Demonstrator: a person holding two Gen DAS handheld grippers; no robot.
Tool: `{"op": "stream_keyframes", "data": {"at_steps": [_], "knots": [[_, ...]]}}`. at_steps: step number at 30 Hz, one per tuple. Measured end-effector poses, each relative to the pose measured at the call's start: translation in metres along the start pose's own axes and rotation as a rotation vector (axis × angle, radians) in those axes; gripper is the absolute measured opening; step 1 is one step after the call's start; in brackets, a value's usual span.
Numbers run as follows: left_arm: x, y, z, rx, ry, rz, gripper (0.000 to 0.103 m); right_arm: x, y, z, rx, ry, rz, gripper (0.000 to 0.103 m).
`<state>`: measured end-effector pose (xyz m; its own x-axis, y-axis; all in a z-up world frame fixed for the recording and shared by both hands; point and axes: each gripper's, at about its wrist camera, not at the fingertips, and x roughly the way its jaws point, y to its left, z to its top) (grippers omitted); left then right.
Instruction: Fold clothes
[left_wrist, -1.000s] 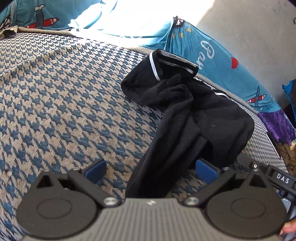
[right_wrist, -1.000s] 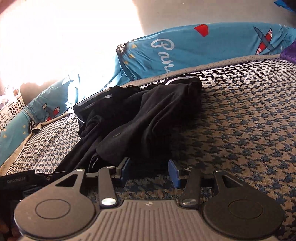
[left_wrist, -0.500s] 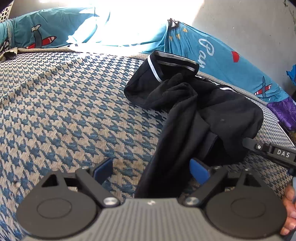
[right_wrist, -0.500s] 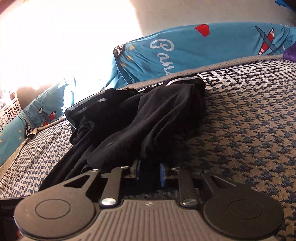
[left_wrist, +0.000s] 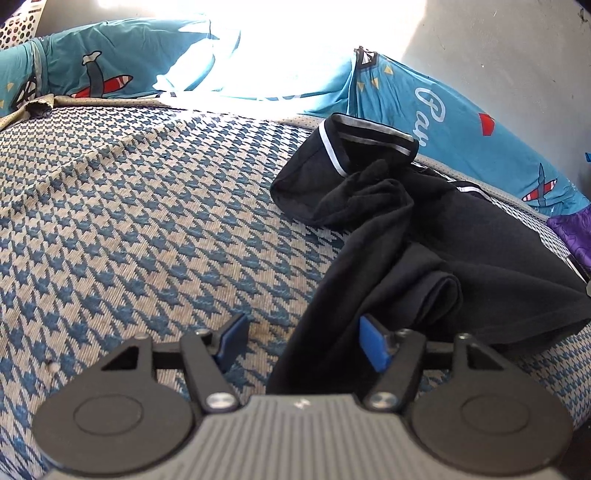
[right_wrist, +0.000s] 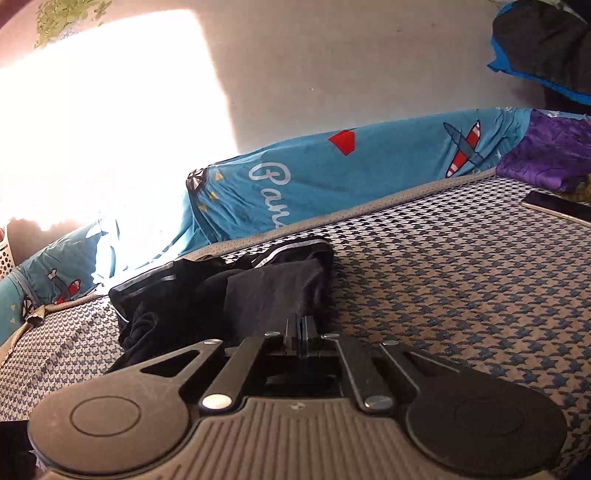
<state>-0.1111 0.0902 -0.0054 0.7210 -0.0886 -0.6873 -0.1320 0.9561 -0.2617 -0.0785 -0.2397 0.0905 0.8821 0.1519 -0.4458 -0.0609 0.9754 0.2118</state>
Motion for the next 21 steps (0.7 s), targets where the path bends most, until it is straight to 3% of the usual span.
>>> {"op": "stream_keyframes", "data": {"at_steps": [5, 8, 12, 15, 17, 21], "knots": [[-0.004, 0.004, 0.000, -0.020, 0.002, 0.003, 0.062, -0.002, -0.013, 0.002, -0.048, -0.021, -0.177, 0.002], [-0.006, 0.006, 0.000, -0.032, 0.004, 0.005, 0.062, 0.001, -0.033, 0.002, 0.045, 0.013, -0.178, 0.002], [-0.009, 0.009, -0.001, -0.047, 0.005, 0.007, 0.062, 0.002, -0.040, 0.000, 0.094, 0.047, -0.082, 0.004], [-0.009, 0.008, -0.001, -0.047, 0.003, 0.005, 0.064, 0.009, -0.045, -0.007, 0.175, 0.099, -0.016, 0.022], [-0.008, 0.007, 0.000, -0.048, 0.001, 0.002, 0.068, 0.014, -0.048, -0.012, 0.220, 0.125, 0.002, 0.041], [-0.007, 0.004, -0.001, -0.042, -0.003, -0.002, 0.076, 0.021, -0.052, -0.019, 0.261, 0.145, -0.008, 0.047]]}}
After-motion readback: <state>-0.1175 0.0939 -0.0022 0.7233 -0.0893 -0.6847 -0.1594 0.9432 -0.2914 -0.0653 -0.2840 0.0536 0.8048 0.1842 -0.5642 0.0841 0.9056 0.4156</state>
